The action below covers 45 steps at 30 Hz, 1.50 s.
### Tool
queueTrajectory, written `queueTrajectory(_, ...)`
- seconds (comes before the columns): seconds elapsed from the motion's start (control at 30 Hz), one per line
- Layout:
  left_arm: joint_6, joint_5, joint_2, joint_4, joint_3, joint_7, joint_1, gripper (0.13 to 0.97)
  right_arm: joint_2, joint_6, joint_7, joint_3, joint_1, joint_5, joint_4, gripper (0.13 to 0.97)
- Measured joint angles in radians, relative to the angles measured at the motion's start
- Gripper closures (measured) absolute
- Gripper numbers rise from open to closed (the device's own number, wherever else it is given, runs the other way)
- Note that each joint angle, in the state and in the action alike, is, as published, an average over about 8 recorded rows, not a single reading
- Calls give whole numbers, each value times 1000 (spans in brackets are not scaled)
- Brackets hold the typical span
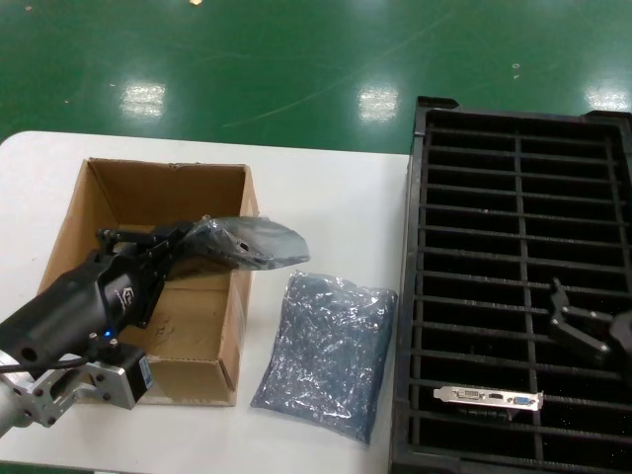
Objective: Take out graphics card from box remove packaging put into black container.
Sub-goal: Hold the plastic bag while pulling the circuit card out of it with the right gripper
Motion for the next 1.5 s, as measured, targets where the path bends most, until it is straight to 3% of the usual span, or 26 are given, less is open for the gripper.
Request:
queueTrajectory(0.3,0,0,0,0,0,0,0,958,-48,-143,-95,-18,86,38,-1,136)
queueTrajectory(0.9,0,0,0,0,0,0,0,958,-29,-412,-180,-216,238,56,-71,231)
queueTrajectory(1.2,0,0,0,0,0,0,0,958,-13,-514,-241,-281,302,50,-166,381)
queueTrajectory(1.5,0,0,0,0,0,0,0,958,-11,-555,-261,-312,384,41,-230,593)
